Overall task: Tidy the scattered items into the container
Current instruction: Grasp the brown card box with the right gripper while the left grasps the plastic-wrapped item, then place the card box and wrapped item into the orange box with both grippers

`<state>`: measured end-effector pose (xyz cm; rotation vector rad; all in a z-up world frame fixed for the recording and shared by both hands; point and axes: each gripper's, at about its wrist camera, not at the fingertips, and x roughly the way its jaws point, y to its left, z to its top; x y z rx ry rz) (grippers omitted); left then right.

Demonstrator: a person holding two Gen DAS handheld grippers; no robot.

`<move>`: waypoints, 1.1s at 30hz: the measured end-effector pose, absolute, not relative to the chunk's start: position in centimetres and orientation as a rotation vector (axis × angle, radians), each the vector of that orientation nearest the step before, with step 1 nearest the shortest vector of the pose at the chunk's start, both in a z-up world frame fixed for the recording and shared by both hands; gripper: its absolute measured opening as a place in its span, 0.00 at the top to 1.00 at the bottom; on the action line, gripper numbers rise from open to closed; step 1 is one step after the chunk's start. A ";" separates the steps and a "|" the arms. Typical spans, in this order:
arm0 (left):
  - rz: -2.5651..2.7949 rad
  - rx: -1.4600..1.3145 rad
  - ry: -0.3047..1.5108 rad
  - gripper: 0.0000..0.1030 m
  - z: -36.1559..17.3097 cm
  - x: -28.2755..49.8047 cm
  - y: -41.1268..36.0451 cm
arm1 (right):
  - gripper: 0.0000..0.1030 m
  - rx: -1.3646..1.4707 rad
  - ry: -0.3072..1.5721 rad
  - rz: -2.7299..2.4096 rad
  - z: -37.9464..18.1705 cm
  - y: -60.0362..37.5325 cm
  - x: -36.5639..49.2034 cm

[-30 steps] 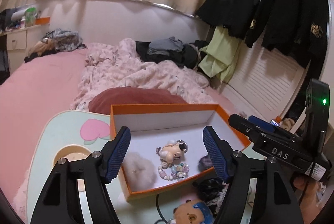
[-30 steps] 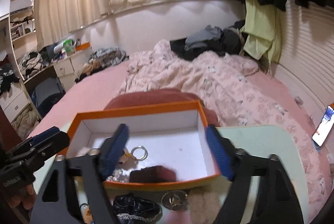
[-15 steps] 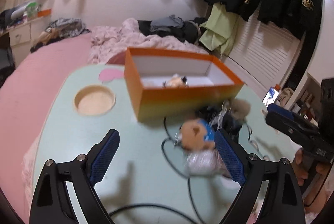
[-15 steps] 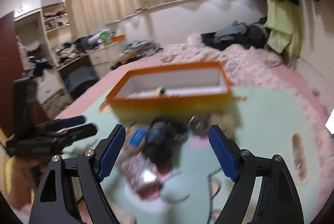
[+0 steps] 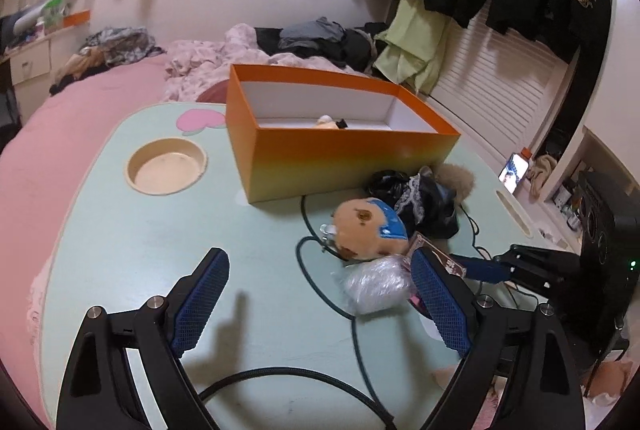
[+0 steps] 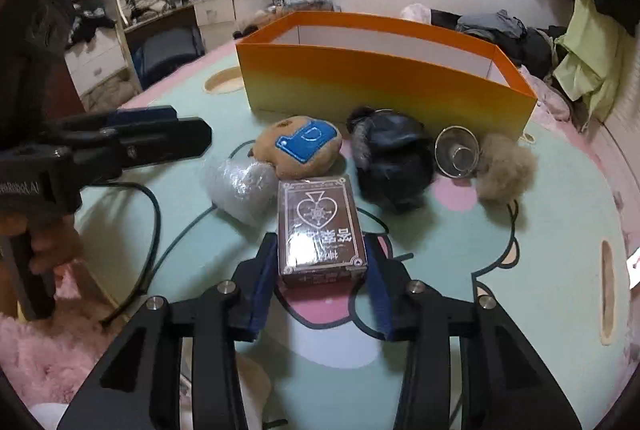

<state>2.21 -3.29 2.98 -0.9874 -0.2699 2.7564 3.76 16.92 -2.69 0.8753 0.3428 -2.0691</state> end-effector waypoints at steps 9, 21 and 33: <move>2.725 -1.001 -0.175 0.11 2.7 2.1 -0.5 | 0.59 0.698 0.027 -2.126 0.0 21.8 3.6; 2.675 -1.075 0.031 0.70 2.0 1.3 2.1 | 0.59 0.700 -0.054 -2.140 0.8 22.2 2.6; 2.767 -0.888 -0.131 0.70 6.9 0.0 -0.8 | 0.59 0.622 -0.020 -2.327 4.2 21.7 0.7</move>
